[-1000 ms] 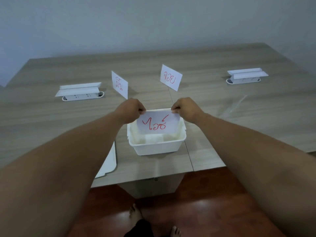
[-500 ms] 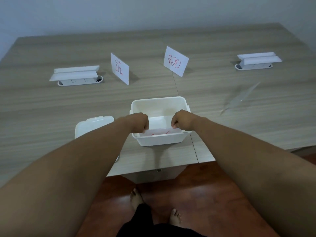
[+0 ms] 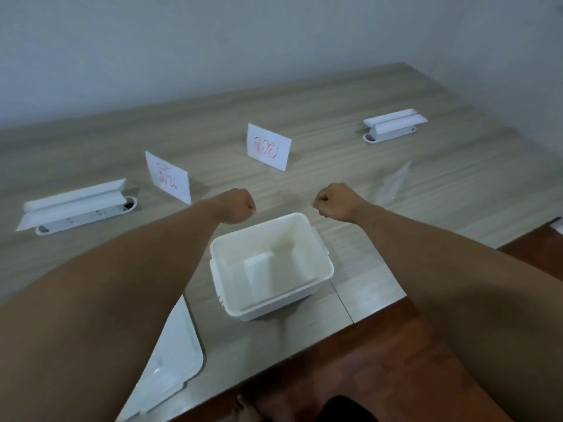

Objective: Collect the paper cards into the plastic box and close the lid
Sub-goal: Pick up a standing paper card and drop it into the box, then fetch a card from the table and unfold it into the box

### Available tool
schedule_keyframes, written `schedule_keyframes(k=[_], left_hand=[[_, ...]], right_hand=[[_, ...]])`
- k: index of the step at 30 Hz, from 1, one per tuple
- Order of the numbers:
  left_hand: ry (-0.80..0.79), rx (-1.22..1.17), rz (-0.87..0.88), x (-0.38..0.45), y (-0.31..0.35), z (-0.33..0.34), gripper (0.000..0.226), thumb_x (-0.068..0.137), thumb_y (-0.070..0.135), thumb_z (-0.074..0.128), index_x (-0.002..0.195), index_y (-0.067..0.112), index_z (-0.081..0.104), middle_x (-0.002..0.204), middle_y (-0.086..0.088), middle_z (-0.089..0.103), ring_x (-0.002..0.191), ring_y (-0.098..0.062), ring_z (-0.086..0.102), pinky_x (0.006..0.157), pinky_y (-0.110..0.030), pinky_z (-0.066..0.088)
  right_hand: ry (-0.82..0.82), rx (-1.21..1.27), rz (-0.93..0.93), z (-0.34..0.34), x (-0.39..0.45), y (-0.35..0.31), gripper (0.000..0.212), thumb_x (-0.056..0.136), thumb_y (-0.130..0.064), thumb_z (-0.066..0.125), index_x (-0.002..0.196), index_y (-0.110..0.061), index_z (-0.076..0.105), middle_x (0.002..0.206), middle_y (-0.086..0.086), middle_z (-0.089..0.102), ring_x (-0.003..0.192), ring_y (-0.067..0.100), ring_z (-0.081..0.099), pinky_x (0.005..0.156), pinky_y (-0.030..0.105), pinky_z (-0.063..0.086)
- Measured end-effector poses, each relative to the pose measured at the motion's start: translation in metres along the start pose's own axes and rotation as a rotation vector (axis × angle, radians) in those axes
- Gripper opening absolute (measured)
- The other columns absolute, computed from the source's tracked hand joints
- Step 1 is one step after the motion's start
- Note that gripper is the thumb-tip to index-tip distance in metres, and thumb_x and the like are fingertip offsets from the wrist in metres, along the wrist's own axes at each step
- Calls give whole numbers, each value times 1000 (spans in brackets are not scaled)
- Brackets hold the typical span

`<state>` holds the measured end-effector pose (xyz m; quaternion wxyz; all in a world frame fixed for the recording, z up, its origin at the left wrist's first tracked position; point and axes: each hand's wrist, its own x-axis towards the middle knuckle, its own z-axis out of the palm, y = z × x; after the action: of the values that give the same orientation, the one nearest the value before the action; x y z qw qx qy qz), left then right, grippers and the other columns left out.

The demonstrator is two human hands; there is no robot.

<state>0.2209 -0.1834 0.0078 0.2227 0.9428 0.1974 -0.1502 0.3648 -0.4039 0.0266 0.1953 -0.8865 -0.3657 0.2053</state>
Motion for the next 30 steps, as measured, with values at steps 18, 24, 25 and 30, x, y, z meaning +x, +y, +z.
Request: schedule_keyframes(k=[18, 24, 25, 30], left_hand=[[-109, 145, 103, 184, 170, 7, 35, 96, 19, 45, 65, 9, 58, 77, -10, 64, 79, -31, 57, 74, -36, 46], [-224, 159, 64, 227, 212, 37, 38, 99, 29, 46, 120, 6, 67, 126, -13, 66, 114, -31, 62, 100, -40, 49], [-232, 165, 52, 231, 215, 40, 39, 99, 30, 46, 120, 4, 67, 126, -14, 65, 114, -32, 62, 101, -41, 49], [-230, 186, 3, 237, 224, 46, 39, 98, 30, 48, 119, 2, 66, 126, -16, 65, 114, -32, 61, 101, -42, 49]], right_hand=[[232, -12, 474, -88, 59, 197, 30, 82, -10, 50, 55, -12, 37, 64, 4, 45, 70, 29, 53, 61, 27, 39], [128, 416, 686, -69, 96, 240, 25, 87, -16, 55, 65, -5, 50, 68, 9, 54, 65, 27, 61, 66, 35, 54], [130, 475, 713, -65, 99, 243, 23, 86, -13, 55, 65, -4, 50, 72, 13, 57, 70, 31, 65, 70, 38, 58], [270, 556, 689, -54, 106, 254, 19, 83, -3, 55, 65, -5, 49, 84, 14, 58, 75, 29, 62, 69, 37, 56]])
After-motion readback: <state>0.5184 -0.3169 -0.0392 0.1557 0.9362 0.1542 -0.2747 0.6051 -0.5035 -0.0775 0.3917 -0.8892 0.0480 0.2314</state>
